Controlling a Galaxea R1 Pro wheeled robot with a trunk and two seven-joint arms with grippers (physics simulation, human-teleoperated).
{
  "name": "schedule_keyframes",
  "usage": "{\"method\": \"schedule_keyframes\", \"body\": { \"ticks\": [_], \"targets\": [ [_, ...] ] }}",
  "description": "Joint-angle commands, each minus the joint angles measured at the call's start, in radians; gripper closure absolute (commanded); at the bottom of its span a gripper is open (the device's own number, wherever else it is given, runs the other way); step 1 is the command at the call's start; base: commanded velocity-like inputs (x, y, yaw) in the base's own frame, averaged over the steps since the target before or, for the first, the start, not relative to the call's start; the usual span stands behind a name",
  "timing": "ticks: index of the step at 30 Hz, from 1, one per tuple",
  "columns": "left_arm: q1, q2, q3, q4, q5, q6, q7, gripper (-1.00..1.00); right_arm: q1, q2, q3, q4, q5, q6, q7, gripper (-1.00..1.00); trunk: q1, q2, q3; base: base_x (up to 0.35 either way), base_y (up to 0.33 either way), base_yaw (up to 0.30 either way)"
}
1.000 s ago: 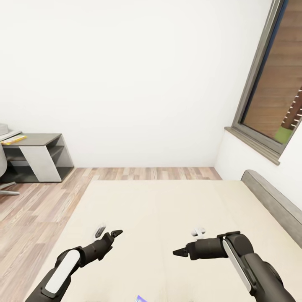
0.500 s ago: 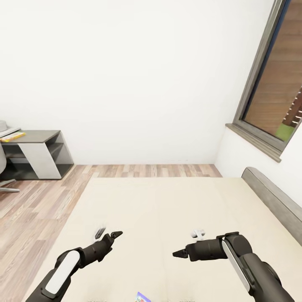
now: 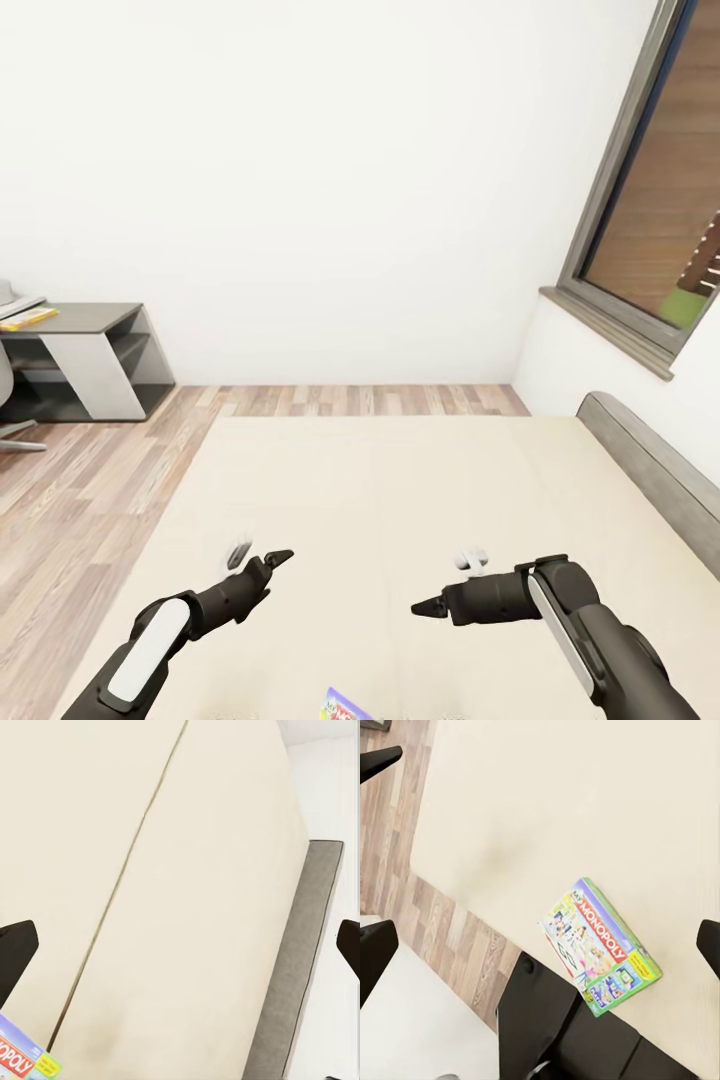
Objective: Put all the toys in the child's room - the three board games (two on the bed and one on the table), the two jigsaw puzzles on the table, and the tennis ball on the table - inside the toy box on the table in the child's room.
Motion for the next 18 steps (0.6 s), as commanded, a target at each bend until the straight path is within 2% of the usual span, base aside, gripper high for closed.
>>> {"method": "schedule_keyframes", "body": {
  "ticks": [1,11,18],
  "targets": [
    [-0.001,0.001,-0.001,0.0,0.0,0.002,-0.002,-1.0,-0.001,-0.001,0.001,-0.001,-0.01,0.008,-0.006,-1.0,0.001,-0.002,-0.004,0.0,0.0,0.0],
    [-0.001,0.003,-0.002,0.002,0.0,0.01,-0.021,-1.0,-0.002,-0.001,0.002,0.007,-0.011,0.008,-0.006,-1.0,0.001,-0.002,-0.02,0.0,0.0,0.0],
    [-0.002,0.009,-0.001,0.016,-0.004,0.038,-0.038,-1.0,-0.003,-0.002,0.001,0.012,-0.011,0.008,-0.006,-1.0,0.001,-0.002,-0.031,0.0,0.0,0.0]
  ]
}}
